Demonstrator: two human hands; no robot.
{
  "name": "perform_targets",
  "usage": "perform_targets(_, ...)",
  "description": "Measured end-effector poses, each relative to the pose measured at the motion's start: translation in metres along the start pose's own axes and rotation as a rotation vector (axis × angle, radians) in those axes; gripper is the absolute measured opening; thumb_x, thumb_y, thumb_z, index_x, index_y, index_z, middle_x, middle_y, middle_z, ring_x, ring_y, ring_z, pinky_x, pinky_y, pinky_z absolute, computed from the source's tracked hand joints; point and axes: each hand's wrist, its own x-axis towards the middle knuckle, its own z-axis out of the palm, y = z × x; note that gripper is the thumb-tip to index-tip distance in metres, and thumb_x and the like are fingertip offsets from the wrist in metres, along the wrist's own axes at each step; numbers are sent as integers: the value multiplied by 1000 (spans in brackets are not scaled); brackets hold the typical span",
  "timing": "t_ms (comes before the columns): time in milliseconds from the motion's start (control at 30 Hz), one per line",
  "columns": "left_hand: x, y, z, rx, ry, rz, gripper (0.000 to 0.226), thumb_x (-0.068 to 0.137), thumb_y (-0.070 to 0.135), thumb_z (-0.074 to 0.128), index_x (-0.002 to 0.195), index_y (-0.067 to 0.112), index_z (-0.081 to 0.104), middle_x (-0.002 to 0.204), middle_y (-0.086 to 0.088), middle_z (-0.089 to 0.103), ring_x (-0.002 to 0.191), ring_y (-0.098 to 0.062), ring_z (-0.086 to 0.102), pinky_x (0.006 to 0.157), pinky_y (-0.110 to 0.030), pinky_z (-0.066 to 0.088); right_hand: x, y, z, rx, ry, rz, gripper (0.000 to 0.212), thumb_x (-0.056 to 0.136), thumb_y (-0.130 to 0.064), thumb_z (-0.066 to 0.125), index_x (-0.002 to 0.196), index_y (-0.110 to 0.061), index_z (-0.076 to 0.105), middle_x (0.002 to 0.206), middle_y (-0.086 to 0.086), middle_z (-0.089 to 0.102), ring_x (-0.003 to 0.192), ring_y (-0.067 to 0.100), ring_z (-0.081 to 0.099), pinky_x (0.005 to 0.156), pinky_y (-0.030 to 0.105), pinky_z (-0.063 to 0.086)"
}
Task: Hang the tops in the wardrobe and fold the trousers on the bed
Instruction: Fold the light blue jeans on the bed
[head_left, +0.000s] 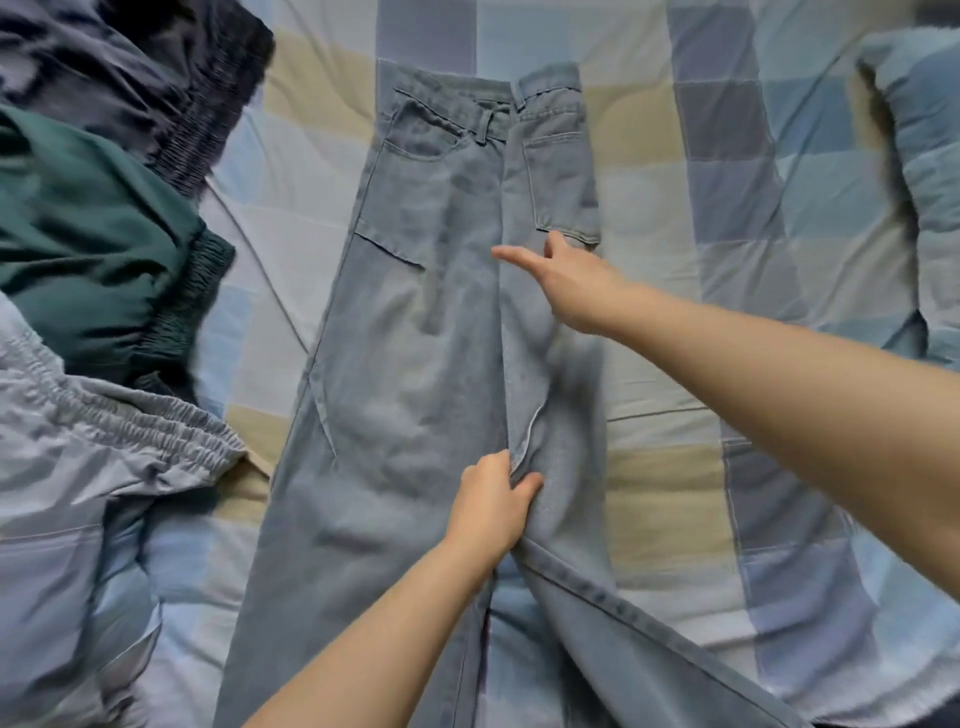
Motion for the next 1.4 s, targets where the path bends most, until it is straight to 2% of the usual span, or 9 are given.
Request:
perform_targets(267, 9, -63, -97, -50, 24, 21, 33, 89, 24, 69, 60, 15, 55, 61, 1, 60, 65, -13, 51, 63, -33, 37, 85, -26, 8, -454, -30, 62, 36, 92, -7, 48, 127, -16, 46, 125, 17, 46, 116, 39, 50, 85, 45, 43)
perform_targets(367, 10, -101, -149, -71, 65, 4, 35, 86, 19, 72, 55, 17, 57, 51, 15, 57, 56, 7, 47, 60, -28, 41, 109, -42, -14, -343, 211, -19, 35, 83, 1, 54, 116, -6, 45, 113, 21, 52, 101, 41, 58, 65, 41, 38)
perform_targets(500, 6, -150, -185, 34, 63, -151, 31, 84, 19, 74, 58, 10, 62, 54, 10, 58, 55, -1, 49, 59, -30, 42, 139, -91, -16, -378, 332, -382, 24, 79, 9, 50, 101, -1, 52, 97, 21, 55, 86, 38, 55, 45, 30, 22)
perform_targets(667, 30, -139, -188, -239, 76, -162, 10, 78, 18, 75, 87, 14, 72, 84, 1, 76, 76, -8, 69, 72, -31, 55, 174, -104, -6, -421, -103, -258, 56, 96, -9, 40, 146, -29, 25, 131, 14, 41, 122, 37, 35, 83, 48, 41)
perform_targets(867, 97, -86, -183, -130, 369, -98, 21, 90, 34, 65, 75, 25, 53, 62, 15, 46, 66, -16, 50, 58, -25, 32, 213, -73, -25, -228, 86, -14, 73, 86, 1, 52, 148, -16, 17, 142, 19, 33, 128, 44, 32, 93, 55, 41)
perform_targets(1033, 146, -61, -183, -203, 445, -63, 31, 90, 38, 65, 106, 11, 66, 94, -19, 67, 100, -38, 62, 71, -36, 41, 238, -5, -36, 11, 116, 399, 67, 96, -40, 47, 141, 5, 24, 146, 26, 27, 135, 45, 25, 108, 50, 27)
perform_targets(1133, 176, -37, -188, -248, 417, -17, 23, 91, 35, 65, 99, 14, 68, 81, -5, 62, 87, -32, 60, 63, -31, 35, 243, 22, -41, 438, 144, 642, 77, 94, -55, 43, 143, 2, 25, 143, 22, 34, 121, 41, 43, 103, 51, 39)
perform_targets(1233, 212, -5, -195, -439, 352, -26, 28, 90, 35, 66, 105, 12, 70, 92, -2, 67, 80, -13, 58, 62, -19, 43, 239, 38, -39, 1010, 22, 670, 65, 91, -57, 48, 137, -12, 37, 124, 10, 46, 101, 32, 50, 88, 53, 46)
perform_targets(1400, 262, 30, -211, -481, 284, -187, 41, 77, 44, 78, 96, 8, 72, 92, -7, 71, 74, -18, 64, 63, -25, 48, 243, 61, -33, 1311, 95, 591, 68, 81, -43, 73, 132, -7, 47, 119, 8, 62, 98, 27, 64, 81, 53, 52)
